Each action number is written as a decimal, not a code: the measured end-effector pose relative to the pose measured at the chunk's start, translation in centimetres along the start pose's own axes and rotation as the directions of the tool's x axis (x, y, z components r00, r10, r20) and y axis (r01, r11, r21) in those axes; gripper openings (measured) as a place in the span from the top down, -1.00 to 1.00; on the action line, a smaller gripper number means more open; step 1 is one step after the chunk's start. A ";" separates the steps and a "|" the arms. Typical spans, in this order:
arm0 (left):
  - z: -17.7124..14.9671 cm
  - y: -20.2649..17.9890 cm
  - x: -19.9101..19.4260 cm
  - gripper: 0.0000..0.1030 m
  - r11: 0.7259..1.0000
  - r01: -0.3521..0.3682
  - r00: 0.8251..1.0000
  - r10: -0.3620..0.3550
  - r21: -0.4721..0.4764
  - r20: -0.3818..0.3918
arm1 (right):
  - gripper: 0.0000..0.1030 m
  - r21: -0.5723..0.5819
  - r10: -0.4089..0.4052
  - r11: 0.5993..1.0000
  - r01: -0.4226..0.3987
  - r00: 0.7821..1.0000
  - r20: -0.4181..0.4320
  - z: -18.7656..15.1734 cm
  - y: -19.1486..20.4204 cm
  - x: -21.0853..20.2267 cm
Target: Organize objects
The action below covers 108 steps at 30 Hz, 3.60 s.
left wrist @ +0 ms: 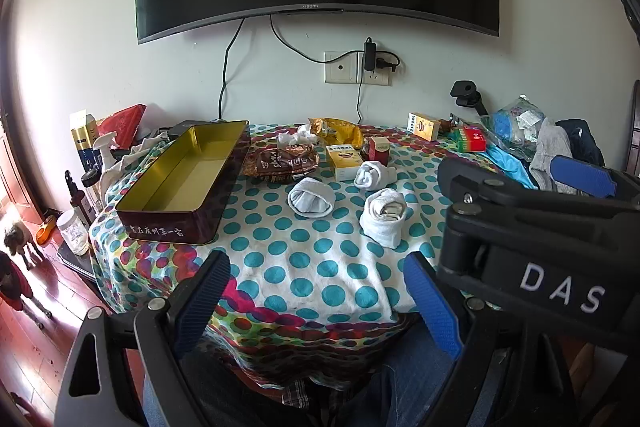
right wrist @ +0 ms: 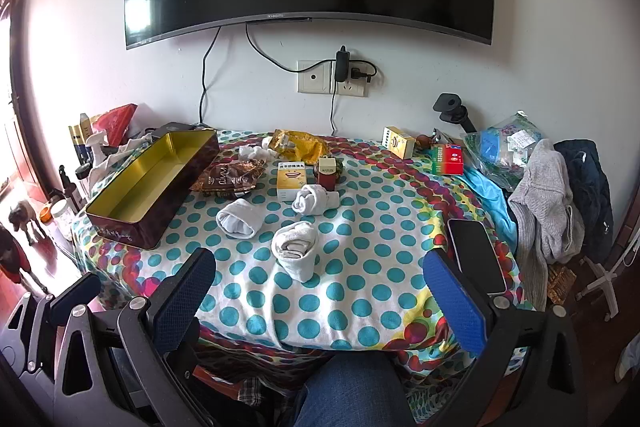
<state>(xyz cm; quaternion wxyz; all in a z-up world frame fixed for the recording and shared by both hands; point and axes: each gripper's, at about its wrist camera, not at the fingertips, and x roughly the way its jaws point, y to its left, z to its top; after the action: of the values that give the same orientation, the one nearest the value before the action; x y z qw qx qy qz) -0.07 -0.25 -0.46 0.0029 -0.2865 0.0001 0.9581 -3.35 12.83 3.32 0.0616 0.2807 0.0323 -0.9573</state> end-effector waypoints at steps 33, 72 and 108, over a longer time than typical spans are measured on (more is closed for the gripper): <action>-1.3 1.1 3.6 -0.76 0.999 -0.040 0.999 0.041 0.025 -0.035 | -1.00 0.047 -0.072 0.996 0.075 0.996 -0.058 -1.6 -2.4 4.5; 5.0 2.6 24.6 -0.70 0.999 0.034 0.972 -0.028 0.021 -0.233 | -1.00 0.048 0.055 0.998 -0.044 0.967 -0.248 -6.1 -2.8 17.2; 6.7 22.2 22.6 -0.13 0.953 -0.261 0.939 0.215 -0.151 -0.268 | -1.00 0.006 0.060 0.998 -0.060 0.966 -0.251 -6.0 -0.9 17.2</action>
<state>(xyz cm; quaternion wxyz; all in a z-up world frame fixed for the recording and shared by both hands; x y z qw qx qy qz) -22.73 -22.29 -7.27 -0.1401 -0.4009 -0.0533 0.9038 -14.68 12.56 -11.01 0.0863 0.4005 0.0323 -0.9117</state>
